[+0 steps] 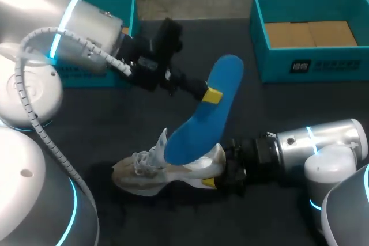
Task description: Take the shoe out of the shoebox, open the shoe tongue, remove and reinsert the insole, then place the shoe into the shoebox
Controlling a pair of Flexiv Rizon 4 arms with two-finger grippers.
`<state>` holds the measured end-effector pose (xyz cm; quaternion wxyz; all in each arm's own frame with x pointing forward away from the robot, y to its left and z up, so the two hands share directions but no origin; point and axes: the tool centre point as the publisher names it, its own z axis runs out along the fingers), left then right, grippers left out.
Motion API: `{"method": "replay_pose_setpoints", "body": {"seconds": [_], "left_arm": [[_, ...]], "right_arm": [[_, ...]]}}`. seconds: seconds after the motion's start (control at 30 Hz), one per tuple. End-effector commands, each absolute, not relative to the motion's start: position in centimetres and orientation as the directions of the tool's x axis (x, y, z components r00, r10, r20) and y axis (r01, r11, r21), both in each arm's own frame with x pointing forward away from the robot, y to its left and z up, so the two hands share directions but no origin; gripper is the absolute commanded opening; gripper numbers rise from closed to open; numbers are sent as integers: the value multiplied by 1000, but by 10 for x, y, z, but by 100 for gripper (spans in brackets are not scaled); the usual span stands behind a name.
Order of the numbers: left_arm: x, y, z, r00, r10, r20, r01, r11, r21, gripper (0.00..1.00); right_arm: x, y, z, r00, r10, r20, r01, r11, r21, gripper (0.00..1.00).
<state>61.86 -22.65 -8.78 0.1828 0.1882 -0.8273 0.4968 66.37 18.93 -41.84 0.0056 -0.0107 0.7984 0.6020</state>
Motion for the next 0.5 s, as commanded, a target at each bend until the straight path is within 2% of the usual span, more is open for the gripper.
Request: {"method": "replay_pose_setpoints", "body": {"seconds": [0.03,0.3,0.5], "left_arm": [[616,-221,-83,-848,-148,508,-524,370,-767,0],[609,-211,-52,-833,-95,545,-549,256,-795,0],[618,-194,-25,-786,-42,616,-610,215,-763,0]], "right_arm": [[663,190,-417,-1000,-11,-21,-23,282,959,0],[663,190,-417,-1000,-11,-21,-23,282,959,0],[663,190,-417,-1000,-11,-21,-23,282,959,0]]}}
